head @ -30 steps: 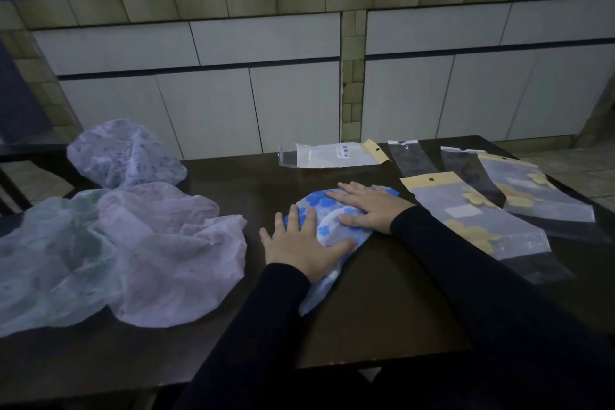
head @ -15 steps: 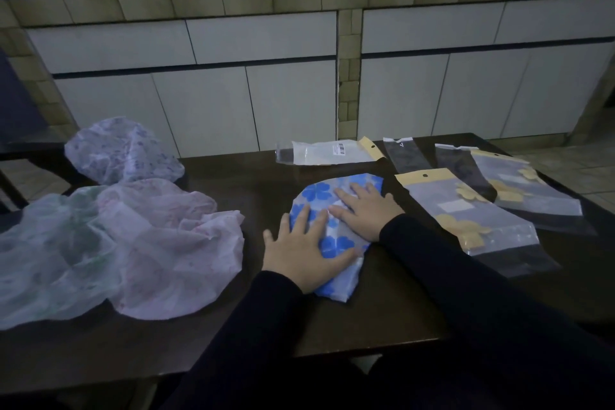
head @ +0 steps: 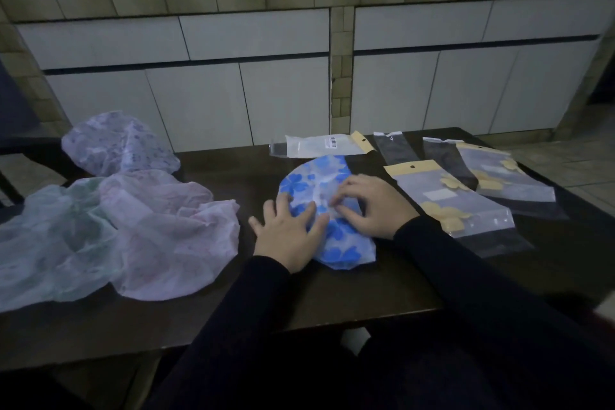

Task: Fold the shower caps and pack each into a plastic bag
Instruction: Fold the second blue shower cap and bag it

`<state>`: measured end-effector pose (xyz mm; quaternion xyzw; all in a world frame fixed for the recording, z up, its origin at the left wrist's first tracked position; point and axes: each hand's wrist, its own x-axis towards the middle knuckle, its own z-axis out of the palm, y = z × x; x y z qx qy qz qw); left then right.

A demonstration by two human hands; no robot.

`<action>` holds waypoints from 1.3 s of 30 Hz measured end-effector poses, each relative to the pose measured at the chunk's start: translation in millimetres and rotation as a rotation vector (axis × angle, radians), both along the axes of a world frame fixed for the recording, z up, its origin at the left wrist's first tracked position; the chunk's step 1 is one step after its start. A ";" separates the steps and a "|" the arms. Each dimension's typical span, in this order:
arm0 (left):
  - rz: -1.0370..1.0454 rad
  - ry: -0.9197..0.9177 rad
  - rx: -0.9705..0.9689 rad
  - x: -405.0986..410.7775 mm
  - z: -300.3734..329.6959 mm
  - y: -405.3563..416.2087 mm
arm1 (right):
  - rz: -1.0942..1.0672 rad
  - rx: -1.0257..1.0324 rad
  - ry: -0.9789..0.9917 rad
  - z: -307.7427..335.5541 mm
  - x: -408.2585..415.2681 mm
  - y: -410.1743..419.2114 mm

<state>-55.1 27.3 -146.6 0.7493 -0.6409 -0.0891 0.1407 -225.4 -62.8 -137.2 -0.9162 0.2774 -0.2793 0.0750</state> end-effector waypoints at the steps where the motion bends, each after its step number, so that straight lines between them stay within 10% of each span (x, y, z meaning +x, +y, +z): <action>1: -0.017 -0.027 -0.053 -0.6 -1.6 0.1 | 0.015 -0.006 0.018 -2.2 -9.1 6.7; 9: -0.451 0.141 -0.571 -1.7 -1.0 11.8 | 0.108 0.094 0.159 -0.5 -47.6 38.3; 22: -0.312 0.399 -0.118 9.3 -3.5 17.0 | 0.002 0.201 0.069 -12.2 -48.8 35.4; 39: -0.198 0.434 -0.211 5.0 -7.2 10.5 | -0.307 0.169 0.011 -12.2 -38.6 35.1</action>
